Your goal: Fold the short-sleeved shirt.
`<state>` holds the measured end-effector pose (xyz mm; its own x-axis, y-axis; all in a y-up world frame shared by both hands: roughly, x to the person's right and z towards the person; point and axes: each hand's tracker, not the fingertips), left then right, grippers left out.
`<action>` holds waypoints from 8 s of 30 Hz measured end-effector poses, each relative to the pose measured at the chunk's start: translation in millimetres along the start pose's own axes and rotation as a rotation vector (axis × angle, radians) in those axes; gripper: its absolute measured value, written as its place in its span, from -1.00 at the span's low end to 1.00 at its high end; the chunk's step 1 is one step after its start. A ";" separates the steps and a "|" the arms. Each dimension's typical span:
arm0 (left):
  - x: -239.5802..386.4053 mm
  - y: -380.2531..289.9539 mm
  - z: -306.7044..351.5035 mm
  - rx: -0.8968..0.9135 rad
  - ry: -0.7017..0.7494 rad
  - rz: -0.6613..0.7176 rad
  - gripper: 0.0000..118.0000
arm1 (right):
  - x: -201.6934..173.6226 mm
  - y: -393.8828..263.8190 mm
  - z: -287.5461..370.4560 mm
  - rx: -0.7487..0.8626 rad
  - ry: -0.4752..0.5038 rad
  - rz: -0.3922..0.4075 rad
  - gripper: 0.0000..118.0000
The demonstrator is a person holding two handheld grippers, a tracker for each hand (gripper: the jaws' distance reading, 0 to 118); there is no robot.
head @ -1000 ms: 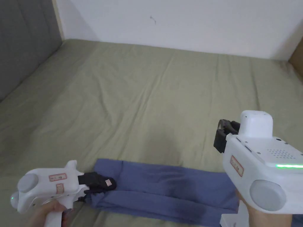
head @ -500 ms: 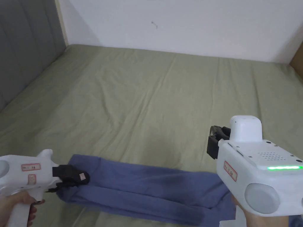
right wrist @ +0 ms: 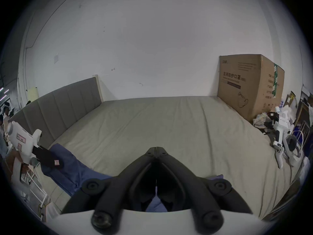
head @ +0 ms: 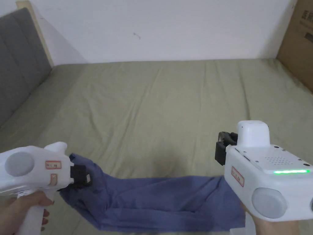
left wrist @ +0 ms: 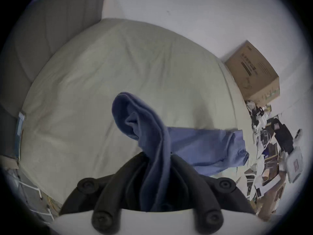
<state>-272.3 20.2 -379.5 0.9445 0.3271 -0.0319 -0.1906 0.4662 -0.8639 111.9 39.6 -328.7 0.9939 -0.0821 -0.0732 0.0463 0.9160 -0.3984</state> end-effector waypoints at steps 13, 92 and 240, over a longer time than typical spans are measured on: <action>157.5 -27.6 -94.1 -0.180 -0.175 -0.188 -0.82 | 54.7 -9.0 14.0 0.000 -0.057 -0.073 -0.99; -26.3 -64.0 -164.9 -0.130 -0.625 0.393 -0.77 | -5.6 -6.8 -14.4 -0.104 -0.002 0.042 -0.99; 44.3 -67.3 -218.7 -0.283 -0.799 0.447 -0.65 | 44.7 -78.6 -99.1 -0.724 0.246 -0.233 -0.99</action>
<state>-159.0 -176.4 -432.7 0.3184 0.9396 -0.1258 -0.3181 -0.0191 -0.9479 142.8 -75.0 -391.3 0.9121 -0.4018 -0.0810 0.0901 0.3893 -0.9167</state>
